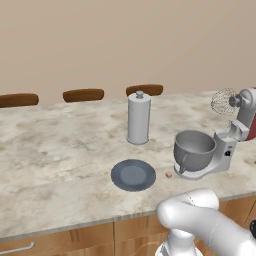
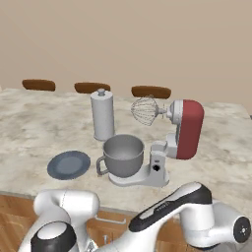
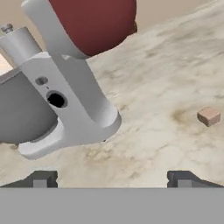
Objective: Add butter and sugar cubes to the stand mixer bowl and then turn on the stand mixer to begin making frosting.
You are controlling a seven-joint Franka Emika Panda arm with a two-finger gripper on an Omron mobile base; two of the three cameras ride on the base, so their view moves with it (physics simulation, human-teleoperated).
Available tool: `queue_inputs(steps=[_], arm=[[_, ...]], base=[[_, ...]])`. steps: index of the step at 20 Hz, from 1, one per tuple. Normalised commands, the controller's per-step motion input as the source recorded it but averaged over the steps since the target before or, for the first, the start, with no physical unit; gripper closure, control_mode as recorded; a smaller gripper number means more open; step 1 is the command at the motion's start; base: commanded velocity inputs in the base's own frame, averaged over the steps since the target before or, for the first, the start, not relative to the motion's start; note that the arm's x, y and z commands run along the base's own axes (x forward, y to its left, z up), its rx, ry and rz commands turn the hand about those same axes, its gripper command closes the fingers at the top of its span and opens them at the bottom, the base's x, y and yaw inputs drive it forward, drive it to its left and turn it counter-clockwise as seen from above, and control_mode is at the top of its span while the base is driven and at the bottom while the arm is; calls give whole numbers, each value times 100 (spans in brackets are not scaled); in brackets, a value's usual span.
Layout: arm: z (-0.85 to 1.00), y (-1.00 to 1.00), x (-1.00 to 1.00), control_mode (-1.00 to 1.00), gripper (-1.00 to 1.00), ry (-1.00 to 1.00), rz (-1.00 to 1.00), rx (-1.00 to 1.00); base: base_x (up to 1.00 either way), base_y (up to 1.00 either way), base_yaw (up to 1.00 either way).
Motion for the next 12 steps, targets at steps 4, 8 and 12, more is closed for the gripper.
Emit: queue_inputs(steps=[4, 8, 12], arm=[[-22, -16, 1, -100, -100, -28, 35, -18], [-14, 0, 18, -100, -100, -30, 22, -18], [-16, 0, 33, -100, -100, -27, 13, -15]], base=[[0, 0, 0], [0, 0, 0], [0, 0, 0]])
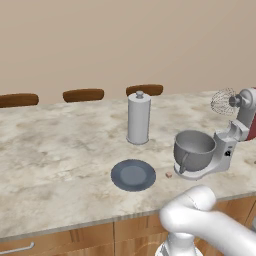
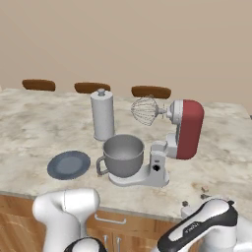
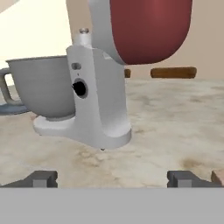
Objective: Add butter and sugar cubes to the stand mixer bowl and then turn on the stand mixer to begin making frosting.
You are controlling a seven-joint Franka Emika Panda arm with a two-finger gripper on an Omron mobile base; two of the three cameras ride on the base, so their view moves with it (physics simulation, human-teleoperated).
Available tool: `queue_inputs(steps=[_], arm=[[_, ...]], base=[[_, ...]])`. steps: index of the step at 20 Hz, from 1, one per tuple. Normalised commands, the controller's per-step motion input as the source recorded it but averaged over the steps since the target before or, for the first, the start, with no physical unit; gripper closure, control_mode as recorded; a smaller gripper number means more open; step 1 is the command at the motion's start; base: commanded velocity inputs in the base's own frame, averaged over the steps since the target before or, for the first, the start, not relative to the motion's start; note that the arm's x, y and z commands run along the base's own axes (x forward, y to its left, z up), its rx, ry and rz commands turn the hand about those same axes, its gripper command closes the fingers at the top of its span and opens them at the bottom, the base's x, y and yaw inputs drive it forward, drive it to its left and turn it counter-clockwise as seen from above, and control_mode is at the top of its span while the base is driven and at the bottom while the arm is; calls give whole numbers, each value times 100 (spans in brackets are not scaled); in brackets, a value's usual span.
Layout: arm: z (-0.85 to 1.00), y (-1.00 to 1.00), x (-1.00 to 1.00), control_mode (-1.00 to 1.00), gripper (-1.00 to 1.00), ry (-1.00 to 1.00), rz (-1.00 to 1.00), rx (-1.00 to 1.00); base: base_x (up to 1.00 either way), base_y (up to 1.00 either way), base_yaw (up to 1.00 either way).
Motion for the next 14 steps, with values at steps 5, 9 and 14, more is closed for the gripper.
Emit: queue_inputs(steps=[5, 9, 14], arm=[[-20, 0, 44, -100, -100, -18, 6, -11], [-7, 0, 47, -100, -100, -5, -1, -8], [-2, 0, 49, -100, -100, 0, -6, -8]], base=[[0, 0, 0], [0, 0, 0], [0, 0, 0]])
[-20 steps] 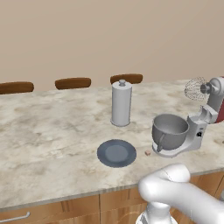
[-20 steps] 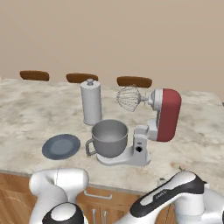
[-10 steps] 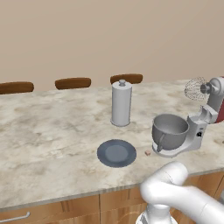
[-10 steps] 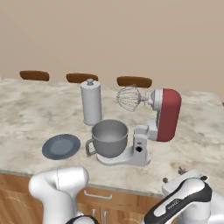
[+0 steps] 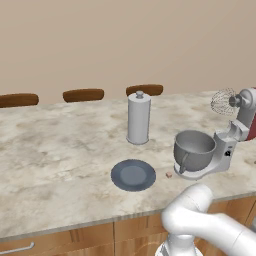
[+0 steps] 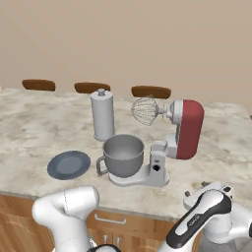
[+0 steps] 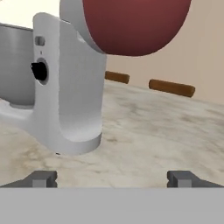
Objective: Add butter and sugar cubes to the stand mixer bowl and then turn on the stand mixer to begin making frosting.
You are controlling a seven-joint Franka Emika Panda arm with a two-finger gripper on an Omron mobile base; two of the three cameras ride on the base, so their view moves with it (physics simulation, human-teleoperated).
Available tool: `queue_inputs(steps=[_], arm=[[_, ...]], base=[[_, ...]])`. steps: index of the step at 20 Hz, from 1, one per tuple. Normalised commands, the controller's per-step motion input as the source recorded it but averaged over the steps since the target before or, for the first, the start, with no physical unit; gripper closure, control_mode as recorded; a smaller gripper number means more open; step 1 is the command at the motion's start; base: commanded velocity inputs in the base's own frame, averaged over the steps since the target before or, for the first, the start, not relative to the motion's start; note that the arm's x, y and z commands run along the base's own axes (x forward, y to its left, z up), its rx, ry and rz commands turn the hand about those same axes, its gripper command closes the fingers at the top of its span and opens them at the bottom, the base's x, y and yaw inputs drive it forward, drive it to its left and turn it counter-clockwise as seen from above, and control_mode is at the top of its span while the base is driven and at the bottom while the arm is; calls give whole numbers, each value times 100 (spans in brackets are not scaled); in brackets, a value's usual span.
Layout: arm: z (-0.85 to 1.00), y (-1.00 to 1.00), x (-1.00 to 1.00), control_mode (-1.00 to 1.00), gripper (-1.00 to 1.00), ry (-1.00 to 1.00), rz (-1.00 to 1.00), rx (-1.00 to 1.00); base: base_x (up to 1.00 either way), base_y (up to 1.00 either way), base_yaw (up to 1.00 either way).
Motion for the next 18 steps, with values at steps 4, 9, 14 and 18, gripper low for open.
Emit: queue_inputs(steps=[4, 9, 14, 18], arm=[[-8, -3, 42, -100, -100, 0, -8, -5], [-15, -15, 29, -100, -100, 2, -8, -2], [-15, -26, 21, -100, -100, 3, -8, 0], [-25, -32, 15, -100, -100, 4, -5, -1]], base=[[0, 0, 0], [0, 0, 0], [0, 0, 0], [0, 0, 0]])
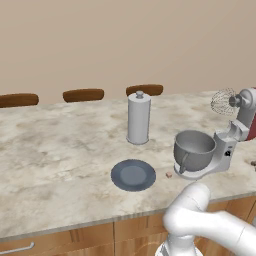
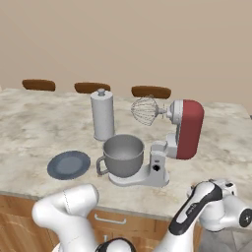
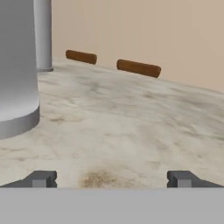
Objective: Add butter and sugar cubes to the stand mixer bowl and then turn on the stand mixer to begin making frosting.
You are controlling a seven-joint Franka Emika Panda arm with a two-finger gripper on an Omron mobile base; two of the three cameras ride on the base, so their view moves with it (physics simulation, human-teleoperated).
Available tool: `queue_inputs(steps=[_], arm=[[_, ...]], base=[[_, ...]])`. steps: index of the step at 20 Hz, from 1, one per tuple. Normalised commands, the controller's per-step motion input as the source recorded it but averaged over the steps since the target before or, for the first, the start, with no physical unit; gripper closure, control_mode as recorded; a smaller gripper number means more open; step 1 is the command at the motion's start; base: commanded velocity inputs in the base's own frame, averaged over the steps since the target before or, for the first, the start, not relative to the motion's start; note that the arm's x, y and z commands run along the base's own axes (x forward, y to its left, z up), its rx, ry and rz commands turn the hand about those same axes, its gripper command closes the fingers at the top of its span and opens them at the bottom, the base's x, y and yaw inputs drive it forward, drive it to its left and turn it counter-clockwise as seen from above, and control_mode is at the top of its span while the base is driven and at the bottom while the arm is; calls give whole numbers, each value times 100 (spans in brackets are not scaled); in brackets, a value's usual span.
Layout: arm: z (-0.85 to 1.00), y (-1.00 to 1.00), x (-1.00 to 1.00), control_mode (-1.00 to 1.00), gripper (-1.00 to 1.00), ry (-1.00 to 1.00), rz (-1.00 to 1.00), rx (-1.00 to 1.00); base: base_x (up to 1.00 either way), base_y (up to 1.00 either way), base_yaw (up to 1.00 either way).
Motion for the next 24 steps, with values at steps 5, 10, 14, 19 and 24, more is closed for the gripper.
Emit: queue_inputs(steps=[5, 10, 14, 19, 24], arm=[[-31, -35, 2, -100, -100, 4, 0, 0], [-26, -29, 4, -100, -100, 2, 0, 0], [-23, -8, 15, -100, -100, 0, 2, 0], [-22, 0, 3, -100, -100, 0, 5, 0], [-30, -8, -9, -100, -100, 0, 8, -1]], base=[[0, 0, 0], [0, 0, 0], [0, 0, 0], [0, 0, 0], [0, 0, 0]])
